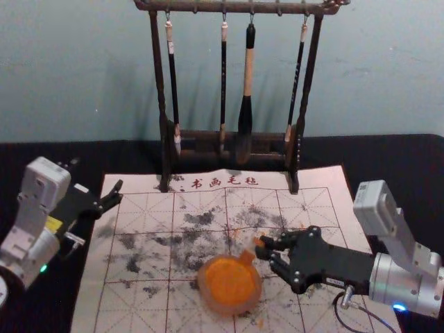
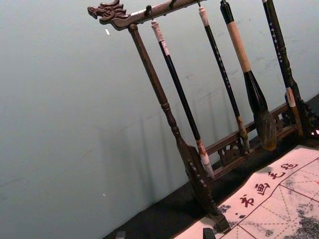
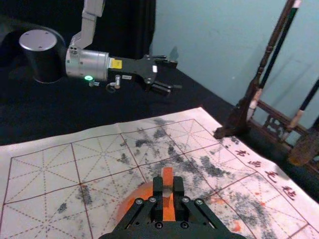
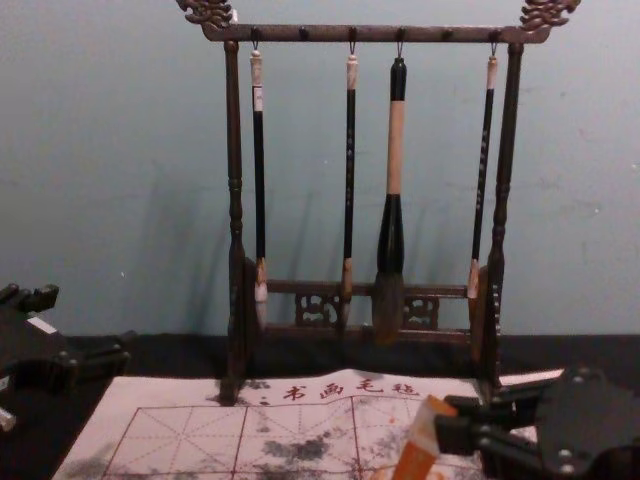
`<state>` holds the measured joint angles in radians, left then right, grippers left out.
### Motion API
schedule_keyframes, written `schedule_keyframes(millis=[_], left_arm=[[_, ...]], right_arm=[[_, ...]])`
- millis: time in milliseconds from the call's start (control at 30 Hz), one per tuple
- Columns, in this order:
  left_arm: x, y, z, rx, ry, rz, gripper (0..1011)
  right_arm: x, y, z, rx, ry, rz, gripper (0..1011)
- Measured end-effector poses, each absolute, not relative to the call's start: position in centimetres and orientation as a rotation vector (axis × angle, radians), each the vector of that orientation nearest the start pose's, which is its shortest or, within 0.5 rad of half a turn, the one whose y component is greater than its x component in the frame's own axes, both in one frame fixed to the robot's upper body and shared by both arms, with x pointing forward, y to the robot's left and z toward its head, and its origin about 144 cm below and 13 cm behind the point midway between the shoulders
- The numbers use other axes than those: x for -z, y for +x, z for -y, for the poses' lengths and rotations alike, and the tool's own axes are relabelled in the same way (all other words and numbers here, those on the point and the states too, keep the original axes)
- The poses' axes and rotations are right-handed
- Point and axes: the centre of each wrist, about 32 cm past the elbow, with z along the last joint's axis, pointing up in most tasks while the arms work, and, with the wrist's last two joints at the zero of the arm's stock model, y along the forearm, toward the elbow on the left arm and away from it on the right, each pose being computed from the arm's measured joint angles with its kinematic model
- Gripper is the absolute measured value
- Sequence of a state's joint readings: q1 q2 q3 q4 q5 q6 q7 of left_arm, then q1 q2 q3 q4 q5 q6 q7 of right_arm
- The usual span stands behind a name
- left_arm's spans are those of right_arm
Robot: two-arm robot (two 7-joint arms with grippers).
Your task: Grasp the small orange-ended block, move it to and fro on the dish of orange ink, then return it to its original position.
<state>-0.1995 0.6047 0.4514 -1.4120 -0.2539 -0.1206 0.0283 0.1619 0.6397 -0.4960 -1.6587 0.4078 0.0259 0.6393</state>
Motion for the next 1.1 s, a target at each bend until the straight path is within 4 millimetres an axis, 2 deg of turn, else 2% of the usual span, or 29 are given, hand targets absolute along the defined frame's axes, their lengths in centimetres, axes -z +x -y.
schedule_keyframes(millis=[1100], left_arm=[[-114.0,48.9,-31.0,-1.248,0.304,0.285,1001]], right_arm=[[-117.4,47.7,24.0,0.342,-0.405,0.088,80]])
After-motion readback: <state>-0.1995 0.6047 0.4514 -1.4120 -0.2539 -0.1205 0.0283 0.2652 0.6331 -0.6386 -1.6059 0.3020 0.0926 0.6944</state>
